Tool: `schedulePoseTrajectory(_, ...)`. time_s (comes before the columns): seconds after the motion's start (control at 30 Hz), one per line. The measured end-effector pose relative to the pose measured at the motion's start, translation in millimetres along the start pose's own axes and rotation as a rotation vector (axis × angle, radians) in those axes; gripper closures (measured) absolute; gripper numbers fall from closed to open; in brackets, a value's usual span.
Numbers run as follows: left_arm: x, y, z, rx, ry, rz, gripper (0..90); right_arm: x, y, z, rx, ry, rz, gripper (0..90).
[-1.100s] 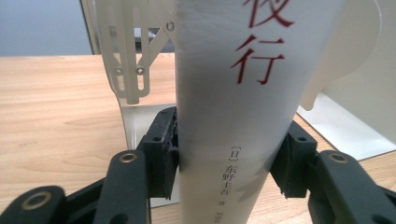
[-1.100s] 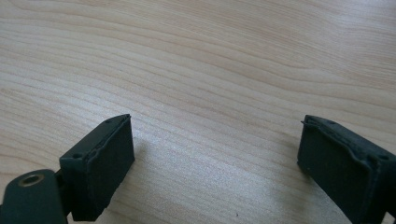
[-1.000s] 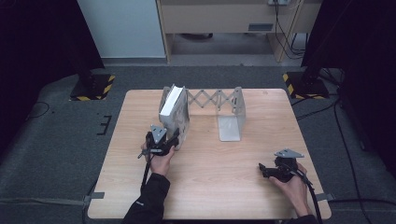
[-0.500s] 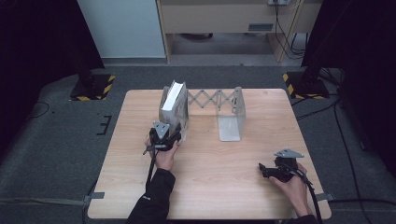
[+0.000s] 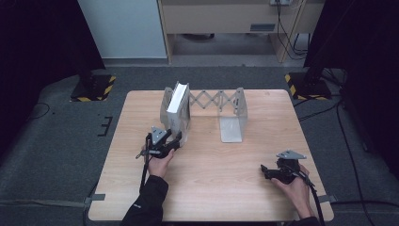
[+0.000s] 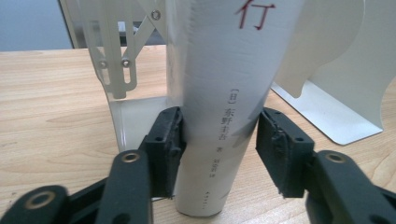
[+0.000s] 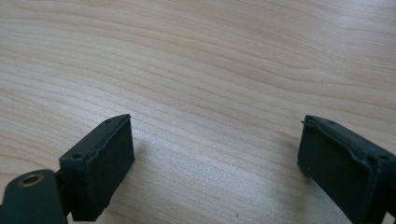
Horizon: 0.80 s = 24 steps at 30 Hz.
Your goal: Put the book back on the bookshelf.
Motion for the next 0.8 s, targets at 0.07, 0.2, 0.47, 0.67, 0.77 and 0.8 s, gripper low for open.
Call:
schedulePoseTrajectory(0.07, 1.2, 1.0, -2.2, -0.001, -0.002, 0.0, 50.0, 0.0, 0.1, 0.0, 0.0, 0.0, 0.0, 10.9)
schedulePoseTrajectory(0.2, 6.7, 4.9, -8.6, -0.004, -0.01, -0.007, 48.9, 0.1, 0.1, -0.1, 0.0, 0.0, 0.001, 10.9)
schedulePoseTrajectory(0.47, 13.9, 13.7, -21.5, -0.022, -0.001, -0.001, 46.6, 0.2, 0.2, -0.1, 0.0, -0.001, 0.002, 10.9)
schedulePoseTrajectory(0.67, 13.1, 13.8, -25.6, -0.013, -0.012, 0.014, 45.3, 0.2, 0.1, -0.1, 0.0, -0.001, 0.003, 10.9)
schedulePoseTrajectory(0.77, 12.7, 13.9, -21.0, -0.029, -0.018, 0.007, 44.8, 0.1, 0.1, -0.1, 0.0, 0.0, 0.002, 10.9)
schedulePoseTrajectory(0.8, 12.4, 13.6, -17.9, -0.039, -0.028, -0.003, 43.1, 0.1, 0.1, -0.1, 0.0, 0.0, 0.001, 10.9)
Point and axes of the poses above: each handheld gripper's, and its own axes: z roughly backward along the jaws, y roughly out of its top, x roughly to its right, the point moved 1 cm from there along -z, roughly forward along the jaws, and after that the axes turned 13 degrees about -x, right-handed, at the moved point
